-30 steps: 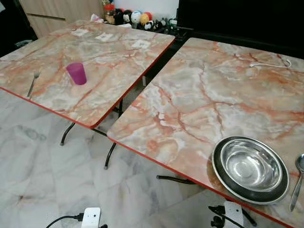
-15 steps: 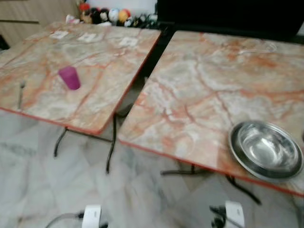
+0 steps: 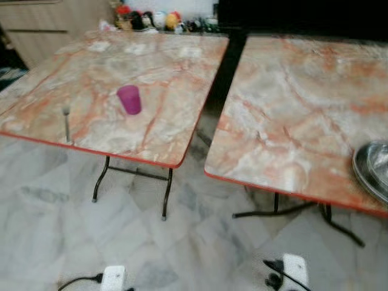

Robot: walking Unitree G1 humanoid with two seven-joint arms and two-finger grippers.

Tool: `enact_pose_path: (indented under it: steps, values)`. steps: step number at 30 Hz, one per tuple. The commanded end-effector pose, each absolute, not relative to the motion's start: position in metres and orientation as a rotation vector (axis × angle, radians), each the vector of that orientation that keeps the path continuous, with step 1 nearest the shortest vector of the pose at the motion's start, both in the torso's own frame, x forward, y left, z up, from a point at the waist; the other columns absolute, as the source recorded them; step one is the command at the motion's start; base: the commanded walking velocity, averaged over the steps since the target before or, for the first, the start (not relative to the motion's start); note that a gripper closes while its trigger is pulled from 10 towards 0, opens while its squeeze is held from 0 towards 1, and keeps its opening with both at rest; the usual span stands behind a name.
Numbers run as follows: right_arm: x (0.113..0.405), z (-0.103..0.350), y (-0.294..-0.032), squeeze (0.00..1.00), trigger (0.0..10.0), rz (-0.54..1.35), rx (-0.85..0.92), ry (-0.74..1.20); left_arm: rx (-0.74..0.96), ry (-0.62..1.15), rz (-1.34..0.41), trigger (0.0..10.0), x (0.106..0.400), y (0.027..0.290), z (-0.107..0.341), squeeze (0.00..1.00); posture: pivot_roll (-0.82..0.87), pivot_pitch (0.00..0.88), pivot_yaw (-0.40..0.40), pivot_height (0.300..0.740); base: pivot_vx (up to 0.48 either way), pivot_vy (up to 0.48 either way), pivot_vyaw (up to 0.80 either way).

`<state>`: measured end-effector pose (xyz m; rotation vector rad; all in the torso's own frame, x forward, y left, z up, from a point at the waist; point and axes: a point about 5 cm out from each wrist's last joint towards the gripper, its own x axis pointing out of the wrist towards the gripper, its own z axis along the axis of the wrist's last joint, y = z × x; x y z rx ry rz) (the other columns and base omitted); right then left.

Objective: Setting the table

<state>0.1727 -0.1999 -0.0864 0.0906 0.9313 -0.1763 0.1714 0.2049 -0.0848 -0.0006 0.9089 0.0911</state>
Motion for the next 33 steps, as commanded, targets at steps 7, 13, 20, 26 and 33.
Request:
enact_pose_path:
  steps: [7,13,20,26,33]
  values:
    - [0.1739,-0.0864,-0.1955,0.0,10.0,-0.172,0.106,0.924,0.012,0.913,0.1,10.0,0.1704,0.2107,-0.0843,0.0,-0.12,0.089,0.031,0.74,0.0,0.48,-0.46]
    - [0.1742,-0.0862,-0.1954,0.0,10.0,-0.168,0.107,0.918,0.016,0.914,0.094,10.0,0.1704,0.2107,-0.0843,0.0,-0.12,0.09,0.033,0.74,0.0,0.48,0.0]
    - [0.1746,-0.0861,-0.1946,0.0,10.0,-0.161,0.107,0.917,0.017,0.912,0.094,10.0,0.1706,0.2113,-0.0841,0.0,-0.12,0.091,0.035,0.74,0.0,0.48,0.0]
    - [0.1747,-0.086,-0.1944,0.0,10.0,-0.158,0.105,0.916,0.017,0.911,0.094,10.0,0.1707,0.2116,-0.084,0.0,-0.12,0.091,0.035,0.74,0.0,0.48,0.0]
    - [0.1747,-0.086,-0.1944,0.0,10.0,-0.155,0.102,0.917,0.017,0.912,0.093,10.0,0.1706,0.2115,-0.084,0.0,-0.12,0.091,0.035,0.74,0.0,0.48,0.0]
